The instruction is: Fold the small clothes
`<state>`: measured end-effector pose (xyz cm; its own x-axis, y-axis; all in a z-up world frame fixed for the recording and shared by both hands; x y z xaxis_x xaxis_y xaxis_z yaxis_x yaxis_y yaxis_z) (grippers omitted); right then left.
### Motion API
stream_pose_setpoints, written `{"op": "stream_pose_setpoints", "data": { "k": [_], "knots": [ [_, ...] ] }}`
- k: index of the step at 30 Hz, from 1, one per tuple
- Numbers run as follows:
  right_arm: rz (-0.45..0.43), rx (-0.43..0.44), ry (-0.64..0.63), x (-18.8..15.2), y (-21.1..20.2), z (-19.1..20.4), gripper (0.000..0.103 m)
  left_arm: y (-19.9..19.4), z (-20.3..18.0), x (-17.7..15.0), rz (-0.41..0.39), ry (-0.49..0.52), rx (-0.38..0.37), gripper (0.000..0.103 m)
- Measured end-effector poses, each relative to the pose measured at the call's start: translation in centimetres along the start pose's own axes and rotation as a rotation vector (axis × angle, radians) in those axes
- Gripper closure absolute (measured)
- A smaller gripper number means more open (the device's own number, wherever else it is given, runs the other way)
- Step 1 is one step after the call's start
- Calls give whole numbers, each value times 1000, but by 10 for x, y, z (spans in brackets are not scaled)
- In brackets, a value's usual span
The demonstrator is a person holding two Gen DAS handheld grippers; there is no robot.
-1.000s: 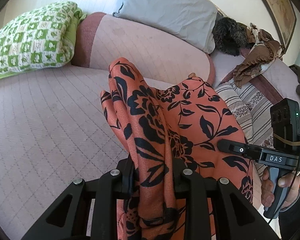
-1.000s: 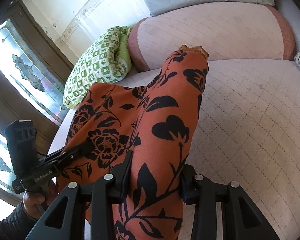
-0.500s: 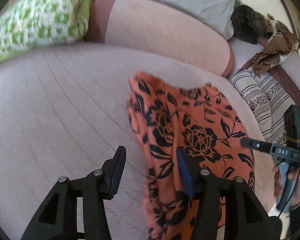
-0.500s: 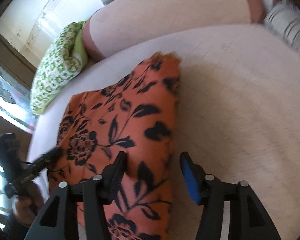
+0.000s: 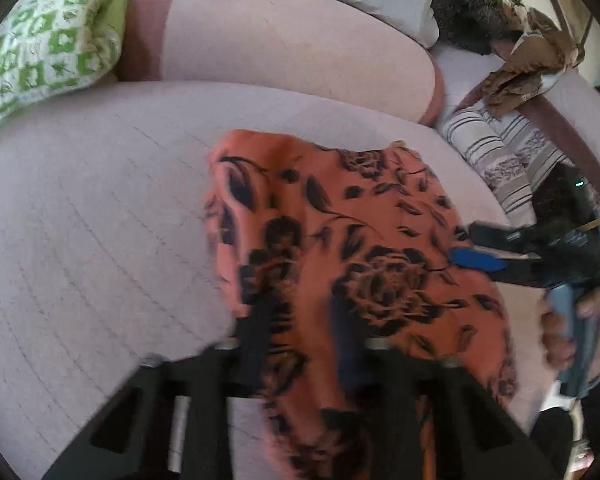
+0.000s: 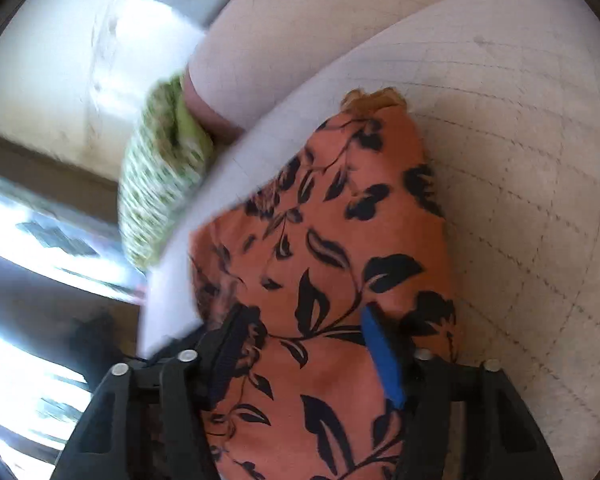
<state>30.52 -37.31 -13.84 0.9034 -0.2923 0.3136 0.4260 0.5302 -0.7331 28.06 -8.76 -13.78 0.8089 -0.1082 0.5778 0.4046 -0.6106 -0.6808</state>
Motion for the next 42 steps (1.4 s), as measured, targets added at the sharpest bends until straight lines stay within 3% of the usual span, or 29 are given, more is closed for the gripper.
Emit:
{"op": "stream_pose_setpoints", "data": {
  "k": [3, 6, 9, 12, 15, 19, 21, 24, 28, 30, 31, 33, 34, 37, 40, 42],
  "knots": [
    [7, -31, -66, 1, -6, 13, 40, -8, -6, 11, -9, 18, 20, 76],
    [-31, 26, -95, 10, -17, 28, 39, -22, -22, 27, -61, 76, -13, 41],
    [-78, 60, -64, 26, -18, 26, 36, -16, -25, 46, -87, 104, -56, 41],
    [-58, 88, 46, 41, 3, 5, 34, 15, 5, 60, -53, -43, -77, 41],
    [-39, 115, 184, 40, 18, -26, 35, 35, 30, 58, -18, -113, -6, 65],
    [-76, 83, 105, 33, -6, -9, 34, 10, 17, 55, -54, -84, 15, 60],
    [-81, 115, 53, 19, -27, 4, 34, -15, 6, 44, -88, -52, -10, 53],
    [-45, 181, -20, -22, -49, 24, 31, -47, -26, 19, -102, 13, -119, 49],
    [23, 224, -34, -73, -48, 28, 30, -58, -44, -24, -79, 51, -134, 47],
    [51, 183, 37, -88, -33, 5, 29, -43, -22, -36, -30, -18, -31, 48],
    [64, 167, 79, -91, -27, -8, 30, -34, -1, -43, 1, -100, 9, 46],
    [76, 225, 187, -96, -19, -30, 30, -32, 21, -54, 10, -274, -62, 46],
    [71, 242, 208, -97, -23, -32, 30, -35, 20, -55, -5, -294, -73, 46],
    [49, 233, 136, -97, -37, -20, 29, -52, -5, -46, -65, -176, -57, 47],
    [26, 269, 118, -91, -46, -11, 29, -60, -21, -29, -115, -132, -119, 47],
    [3, 297, 109, -79, -49, -3, 29, -51, -22, -18, -109, -104, -62, 47]
  ]
}}
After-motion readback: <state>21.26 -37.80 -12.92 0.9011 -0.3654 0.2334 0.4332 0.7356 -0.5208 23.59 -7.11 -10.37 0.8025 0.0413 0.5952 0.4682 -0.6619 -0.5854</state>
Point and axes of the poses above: each gripper's, at about its wrist camera, not at the fingertips, and y roughly the way its jaws point, z to its left, x to its top, the point moved 3 cm from there along y, roughly the way its jaws point, and after that the axes turned 12 degrees about -x, right-handed, at the moved point
